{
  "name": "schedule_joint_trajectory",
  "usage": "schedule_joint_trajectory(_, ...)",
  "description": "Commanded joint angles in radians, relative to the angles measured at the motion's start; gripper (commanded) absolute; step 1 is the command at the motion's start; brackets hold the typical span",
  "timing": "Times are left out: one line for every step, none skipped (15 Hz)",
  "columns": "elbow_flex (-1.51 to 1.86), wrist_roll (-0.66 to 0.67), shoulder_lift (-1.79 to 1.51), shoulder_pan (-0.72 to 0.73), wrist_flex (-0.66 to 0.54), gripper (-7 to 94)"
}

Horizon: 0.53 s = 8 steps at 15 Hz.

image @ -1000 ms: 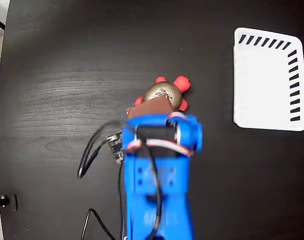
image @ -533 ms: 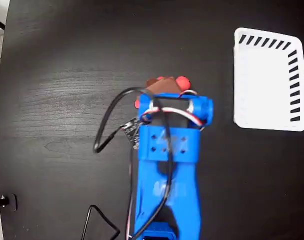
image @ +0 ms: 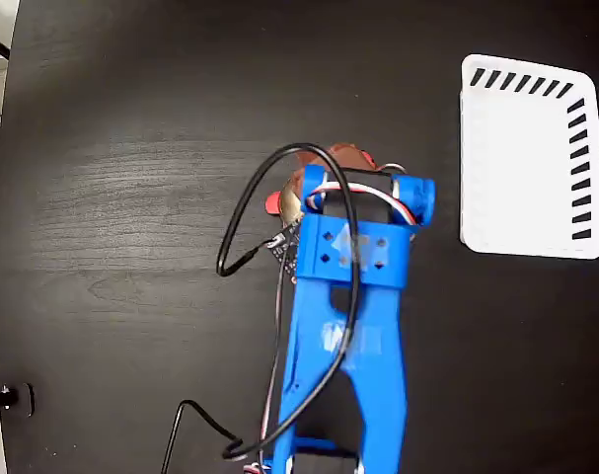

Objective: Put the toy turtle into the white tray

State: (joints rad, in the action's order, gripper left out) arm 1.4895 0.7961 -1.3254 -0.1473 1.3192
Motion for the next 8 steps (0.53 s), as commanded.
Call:
schedule_joint_trajectory(0.040, 0.018, -0.020, -0.011, -0.046, 53)
schedule_joint_trajectory(0.066, 0.018, -0.017, -0.005, -0.077, 53)
schedule_joint_trajectory(0.086, 0.018, -0.014, 0.003, -0.098, 53)
schedule_joint_trajectory(0.101, 0.018, -0.012, 0.009, -0.115, 53)
schedule_joint_trajectory(0.114, 0.018, -0.011, 0.012, -0.127, 53)
schedule_joint_trajectory(0.124, 0.018, -0.009, 0.015, -0.138, 53)
schedule_joint_trajectory(0.135, 0.018, -0.006, 0.017, -0.147, 53)
schedule_joint_trajectory(0.149, 0.018, -0.003, 0.018, -0.164, 53)
